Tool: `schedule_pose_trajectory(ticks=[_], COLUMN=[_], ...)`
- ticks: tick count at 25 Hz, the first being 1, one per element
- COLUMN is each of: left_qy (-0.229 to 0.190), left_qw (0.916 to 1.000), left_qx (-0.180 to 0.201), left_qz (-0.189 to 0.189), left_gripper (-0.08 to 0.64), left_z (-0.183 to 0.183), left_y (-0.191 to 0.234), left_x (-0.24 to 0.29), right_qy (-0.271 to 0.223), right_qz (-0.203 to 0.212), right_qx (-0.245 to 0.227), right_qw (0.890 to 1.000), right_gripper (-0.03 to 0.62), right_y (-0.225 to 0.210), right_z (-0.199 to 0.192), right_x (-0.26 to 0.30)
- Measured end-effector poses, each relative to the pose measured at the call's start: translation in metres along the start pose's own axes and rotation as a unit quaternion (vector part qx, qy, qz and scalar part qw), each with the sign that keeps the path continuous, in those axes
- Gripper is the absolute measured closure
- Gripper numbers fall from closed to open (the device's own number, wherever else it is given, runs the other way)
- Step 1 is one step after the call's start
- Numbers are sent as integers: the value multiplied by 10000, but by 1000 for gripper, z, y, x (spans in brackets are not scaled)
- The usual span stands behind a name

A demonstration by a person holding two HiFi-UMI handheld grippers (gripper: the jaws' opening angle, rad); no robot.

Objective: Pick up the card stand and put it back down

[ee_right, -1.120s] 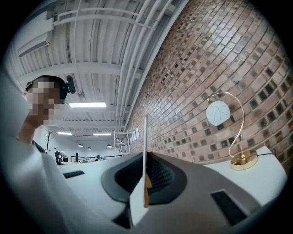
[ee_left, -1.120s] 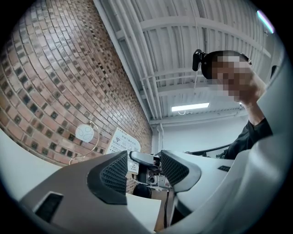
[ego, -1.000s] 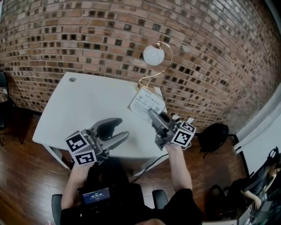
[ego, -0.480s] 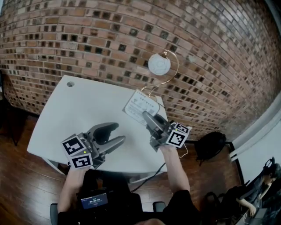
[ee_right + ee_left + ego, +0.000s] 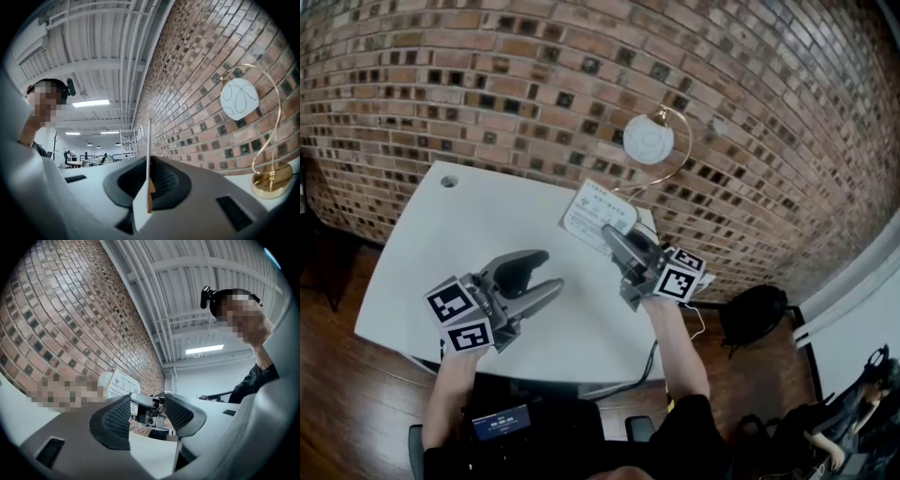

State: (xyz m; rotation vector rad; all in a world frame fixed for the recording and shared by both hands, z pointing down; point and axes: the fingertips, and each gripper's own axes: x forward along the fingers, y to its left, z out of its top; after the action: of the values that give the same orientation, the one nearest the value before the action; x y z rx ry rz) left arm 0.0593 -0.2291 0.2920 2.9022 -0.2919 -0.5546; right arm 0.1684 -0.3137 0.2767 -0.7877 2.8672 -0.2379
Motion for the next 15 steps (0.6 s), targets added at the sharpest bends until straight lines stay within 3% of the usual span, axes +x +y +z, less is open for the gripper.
schedule_pose_trajectory(ticks=[4, 15], left_qy=[38, 238], left_qw=[9999, 9993], left_qx=[-53, -221], left_qz=[78, 200], left_gripper=[336, 336], left_z=[0, -8], left_y=[22, 69], left_x=[3, 12], right_qy=[5, 206], right_qz=[108, 173], right_qx=[205, 199], right_qw=[9997, 9994], right_gripper=[563, 563], right_y=[-24, -79], right_z=[-6, -17], right_x=[10, 45])
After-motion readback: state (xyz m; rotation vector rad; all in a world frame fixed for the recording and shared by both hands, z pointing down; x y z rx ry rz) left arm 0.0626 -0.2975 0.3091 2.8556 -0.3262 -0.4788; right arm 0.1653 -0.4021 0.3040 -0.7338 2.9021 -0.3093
